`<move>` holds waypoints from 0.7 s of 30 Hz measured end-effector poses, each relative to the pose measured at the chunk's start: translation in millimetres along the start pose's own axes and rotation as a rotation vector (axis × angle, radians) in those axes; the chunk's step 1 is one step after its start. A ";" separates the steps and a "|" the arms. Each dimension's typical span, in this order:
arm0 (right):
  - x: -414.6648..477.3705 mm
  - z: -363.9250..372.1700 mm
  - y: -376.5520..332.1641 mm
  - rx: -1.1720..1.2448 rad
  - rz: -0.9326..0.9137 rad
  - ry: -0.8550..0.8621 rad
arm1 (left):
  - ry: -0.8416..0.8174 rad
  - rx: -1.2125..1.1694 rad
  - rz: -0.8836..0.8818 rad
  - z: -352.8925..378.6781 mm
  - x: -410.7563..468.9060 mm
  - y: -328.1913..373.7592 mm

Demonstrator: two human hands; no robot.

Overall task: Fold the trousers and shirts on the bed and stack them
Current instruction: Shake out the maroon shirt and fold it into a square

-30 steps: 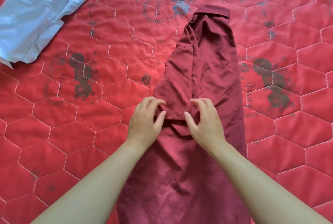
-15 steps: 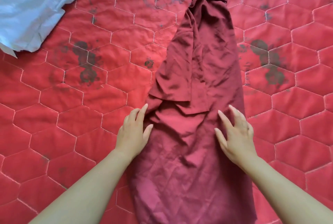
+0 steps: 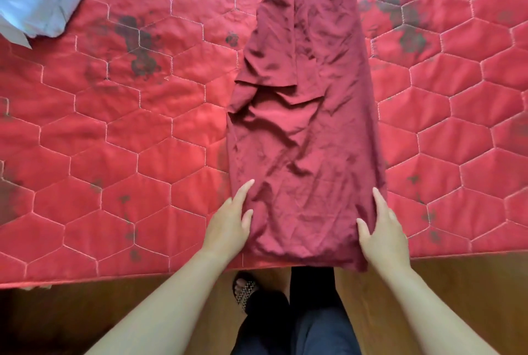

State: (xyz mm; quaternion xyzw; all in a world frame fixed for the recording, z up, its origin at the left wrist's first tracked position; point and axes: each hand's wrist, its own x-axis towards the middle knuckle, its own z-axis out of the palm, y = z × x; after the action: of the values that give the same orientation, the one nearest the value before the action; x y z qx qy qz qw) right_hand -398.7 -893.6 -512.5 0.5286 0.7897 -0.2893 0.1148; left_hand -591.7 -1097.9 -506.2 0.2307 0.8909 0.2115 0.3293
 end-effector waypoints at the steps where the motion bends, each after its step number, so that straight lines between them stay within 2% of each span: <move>1: -3.0 -4.9 -1.1 0.040 -0.036 -0.016 | 0.015 -0.034 0.017 -4.1 -1.3 3.0; 7: 16.0 -64.3 -47.8 0.246 -0.225 0.113 | 0.186 -0.132 0.123 -54.9 27.4 48.9; 12: 82.2 -123.5 -113.5 0.305 -0.299 0.221 | 0.307 -0.148 0.174 -112.4 92.9 105.3; 16: 180.3 -164.0 -177.9 0.352 -0.326 0.274 | 0.402 -0.118 0.111 -157.2 177.1 148.2; 18: 242.8 -184.9 -213.3 0.386 -0.292 0.270 | 0.466 -0.185 0.027 -180.2 231.8 167.0; 21: 322.5 -208.1 -252.4 0.490 -0.199 0.243 | 0.419 -0.270 -0.146 -201.3 304.5 184.3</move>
State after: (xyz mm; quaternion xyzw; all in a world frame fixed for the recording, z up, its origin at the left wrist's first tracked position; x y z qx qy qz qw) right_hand -734.0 -594.4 -417.2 0.4914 0.7523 -0.4157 -0.1405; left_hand -885.4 -827.4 -418.1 0.0710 0.9176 0.3473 0.1799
